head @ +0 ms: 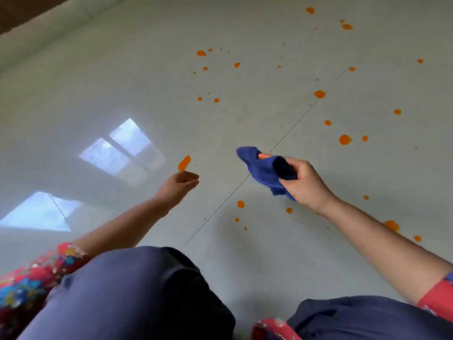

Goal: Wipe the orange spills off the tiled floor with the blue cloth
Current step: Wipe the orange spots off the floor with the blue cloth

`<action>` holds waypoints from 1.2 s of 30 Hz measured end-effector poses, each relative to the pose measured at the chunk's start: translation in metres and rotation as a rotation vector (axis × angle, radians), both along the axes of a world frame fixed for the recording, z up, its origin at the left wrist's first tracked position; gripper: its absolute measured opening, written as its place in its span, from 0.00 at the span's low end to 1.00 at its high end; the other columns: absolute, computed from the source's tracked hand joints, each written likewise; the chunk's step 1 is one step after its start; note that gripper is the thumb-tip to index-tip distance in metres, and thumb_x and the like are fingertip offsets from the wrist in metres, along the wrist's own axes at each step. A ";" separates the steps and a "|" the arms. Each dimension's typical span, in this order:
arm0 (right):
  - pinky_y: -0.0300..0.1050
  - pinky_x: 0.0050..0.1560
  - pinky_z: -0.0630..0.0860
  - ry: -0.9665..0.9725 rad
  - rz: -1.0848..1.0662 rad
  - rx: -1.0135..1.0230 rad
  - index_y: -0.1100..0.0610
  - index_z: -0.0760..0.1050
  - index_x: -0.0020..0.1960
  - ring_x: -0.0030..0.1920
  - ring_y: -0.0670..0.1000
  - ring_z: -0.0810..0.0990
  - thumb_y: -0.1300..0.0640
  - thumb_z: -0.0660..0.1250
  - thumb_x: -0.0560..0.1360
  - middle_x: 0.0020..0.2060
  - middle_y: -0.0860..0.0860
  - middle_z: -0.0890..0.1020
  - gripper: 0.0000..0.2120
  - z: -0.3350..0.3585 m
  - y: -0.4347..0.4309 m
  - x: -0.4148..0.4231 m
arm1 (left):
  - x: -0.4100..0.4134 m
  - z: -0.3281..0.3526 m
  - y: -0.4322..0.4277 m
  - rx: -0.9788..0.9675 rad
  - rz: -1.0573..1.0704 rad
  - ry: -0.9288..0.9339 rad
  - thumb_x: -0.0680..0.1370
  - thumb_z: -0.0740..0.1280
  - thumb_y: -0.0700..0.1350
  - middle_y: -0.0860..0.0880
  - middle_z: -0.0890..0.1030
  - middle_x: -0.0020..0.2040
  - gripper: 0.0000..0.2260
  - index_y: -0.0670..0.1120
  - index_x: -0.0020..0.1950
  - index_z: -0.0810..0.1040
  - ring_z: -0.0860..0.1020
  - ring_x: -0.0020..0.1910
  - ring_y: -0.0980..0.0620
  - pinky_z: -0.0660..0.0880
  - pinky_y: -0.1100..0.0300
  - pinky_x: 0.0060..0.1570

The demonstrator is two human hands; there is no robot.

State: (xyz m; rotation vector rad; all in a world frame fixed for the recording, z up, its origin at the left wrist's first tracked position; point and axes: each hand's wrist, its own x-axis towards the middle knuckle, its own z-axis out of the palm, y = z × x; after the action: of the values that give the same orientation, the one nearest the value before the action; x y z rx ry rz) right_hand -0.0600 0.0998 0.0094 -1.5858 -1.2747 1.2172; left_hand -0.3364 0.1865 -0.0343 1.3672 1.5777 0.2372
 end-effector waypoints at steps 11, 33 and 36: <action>0.54 0.76 0.43 -0.944 0.990 -0.106 0.41 0.55 0.77 0.79 0.51 0.40 0.38 0.54 0.80 0.79 0.44 0.44 0.27 -0.095 -0.040 -0.029 | -0.081 -0.069 -0.030 0.347 -0.106 0.152 0.78 0.65 0.43 0.53 0.75 0.67 0.14 0.51 0.64 0.75 0.73 0.66 0.50 0.66 0.61 0.58; 0.52 0.73 0.56 -1.145 0.753 0.288 0.52 0.60 0.77 0.76 0.55 0.60 0.48 0.54 0.79 0.77 0.51 0.60 0.27 -0.190 -0.056 -0.090 | -0.124 -0.152 0.054 0.526 -0.175 0.459 0.84 0.52 0.48 0.54 0.51 0.80 0.23 0.53 0.79 0.53 0.46 0.78 0.56 0.45 0.53 0.77; 0.53 0.74 0.56 -1.204 0.439 0.108 0.54 0.58 0.77 0.76 0.57 0.59 0.49 0.51 0.80 0.77 0.52 0.60 0.26 -0.182 -0.021 -0.082 | -0.122 -0.153 0.054 0.544 -0.164 0.459 0.84 0.51 0.48 0.55 0.53 0.79 0.22 0.54 0.79 0.54 0.47 0.78 0.57 0.45 0.53 0.77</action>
State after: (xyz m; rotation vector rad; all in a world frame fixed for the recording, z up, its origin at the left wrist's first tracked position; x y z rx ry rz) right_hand -0.1424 0.0789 -0.1726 -2.0781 -2.4596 0.2743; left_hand -0.4579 0.2401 -0.1878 2.0783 1.8383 0.2779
